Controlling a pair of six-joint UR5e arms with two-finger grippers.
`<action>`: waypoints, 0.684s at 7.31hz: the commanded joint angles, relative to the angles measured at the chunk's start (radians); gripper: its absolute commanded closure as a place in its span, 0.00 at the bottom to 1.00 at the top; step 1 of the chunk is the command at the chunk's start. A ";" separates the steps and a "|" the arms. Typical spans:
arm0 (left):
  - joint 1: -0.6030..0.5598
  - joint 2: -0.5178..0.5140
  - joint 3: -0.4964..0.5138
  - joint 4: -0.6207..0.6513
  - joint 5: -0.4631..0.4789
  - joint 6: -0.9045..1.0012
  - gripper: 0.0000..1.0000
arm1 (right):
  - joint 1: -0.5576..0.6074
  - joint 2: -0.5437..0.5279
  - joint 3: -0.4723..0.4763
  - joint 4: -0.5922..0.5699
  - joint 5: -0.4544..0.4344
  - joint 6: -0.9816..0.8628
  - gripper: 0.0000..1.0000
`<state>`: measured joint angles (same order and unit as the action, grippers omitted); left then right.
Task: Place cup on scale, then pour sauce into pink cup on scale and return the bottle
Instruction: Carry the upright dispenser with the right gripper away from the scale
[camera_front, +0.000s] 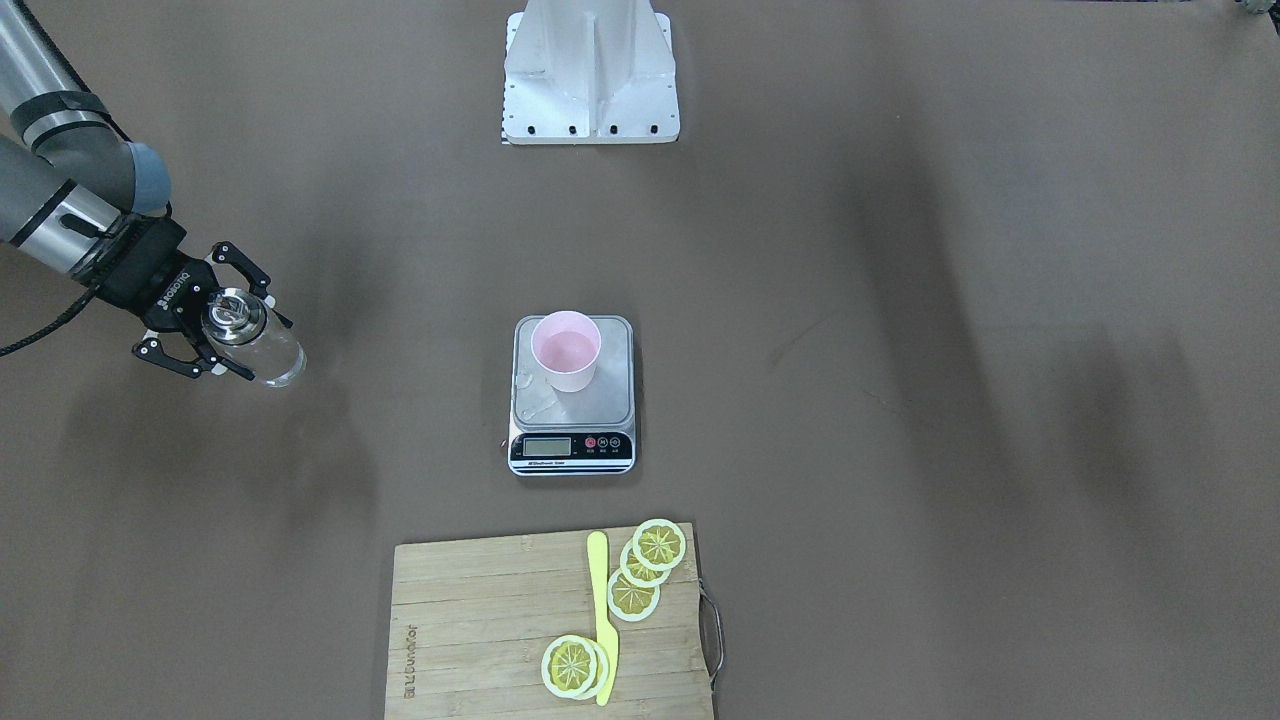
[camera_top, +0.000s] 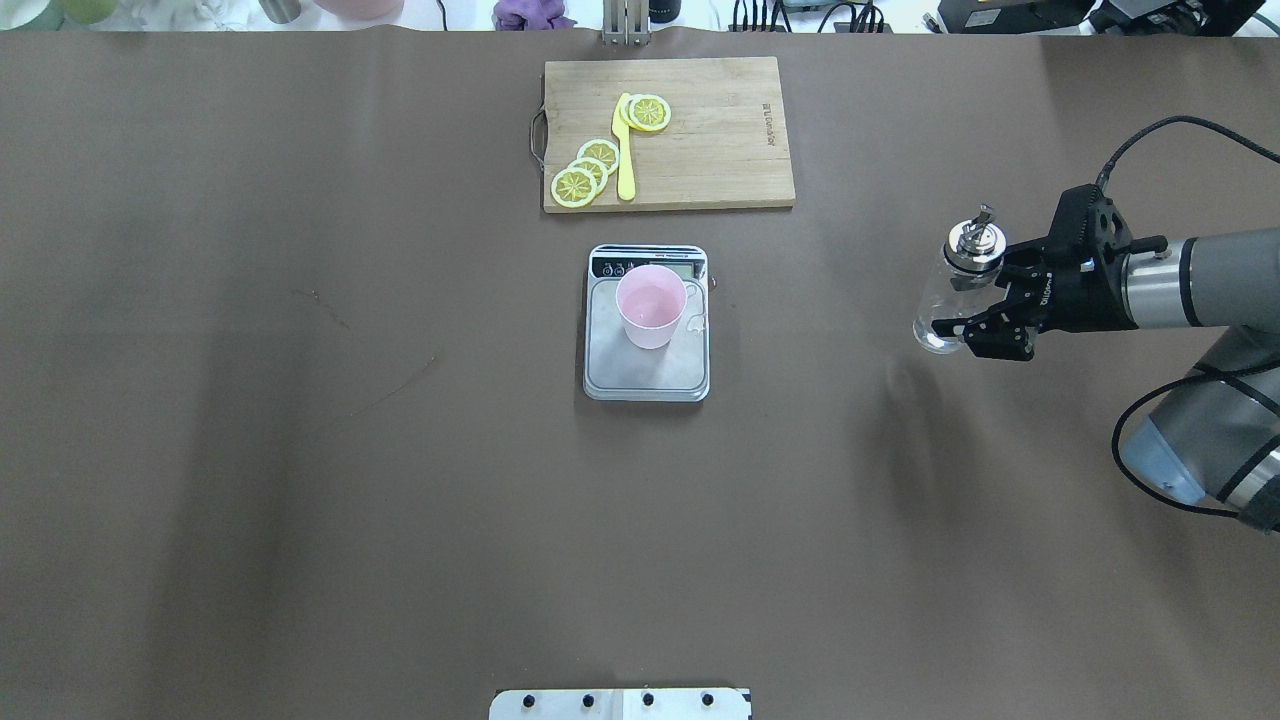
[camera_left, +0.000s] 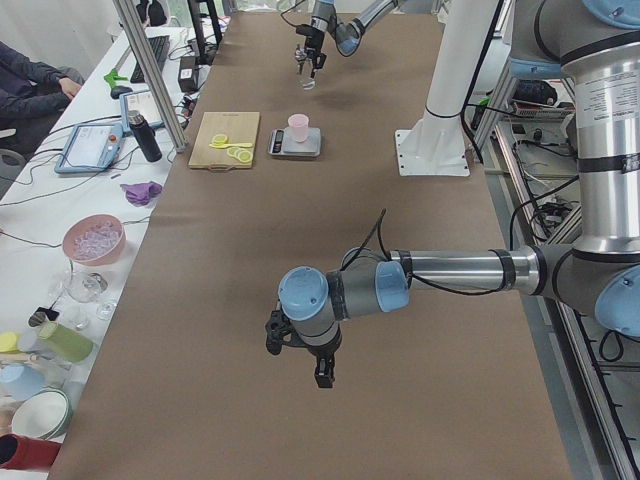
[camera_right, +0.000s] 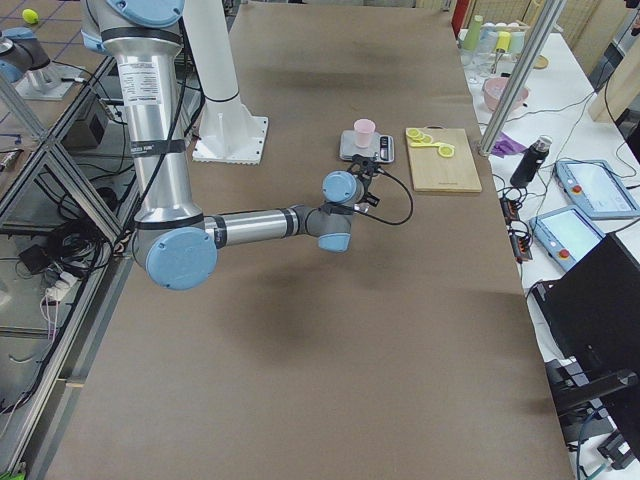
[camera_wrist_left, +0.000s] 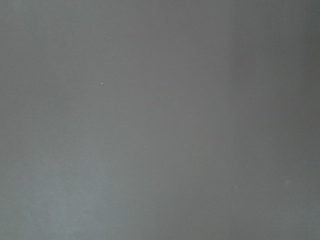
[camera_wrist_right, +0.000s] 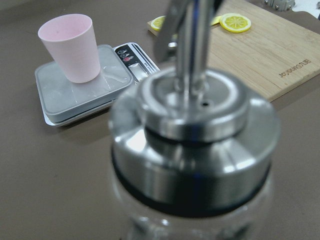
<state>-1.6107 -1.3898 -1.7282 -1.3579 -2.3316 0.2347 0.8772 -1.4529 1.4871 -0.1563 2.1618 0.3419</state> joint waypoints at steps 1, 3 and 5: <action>0.000 0.000 -0.002 -0.001 0.000 0.000 0.01 | -0.003 0.012 -0.089 0.158 -0.006 0.029 1.00; 0.000 0.000 -0.004 0.000 0.000 0.000 0.01 | -0.003 0.020 -0.128 0.202 -0.010 0.028 1.00; 0.000 -0.001 -0.002 -0.001 0.000 -0.001 0.01 | -0.006 0.026 -0.129 0.204 -0.010 0.009 1.00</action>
<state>-1.6107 -1.3900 -1.7308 -1.3579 -2.3316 0.2344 0.8732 -1.4307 1.3617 0.0431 2.1524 0.3604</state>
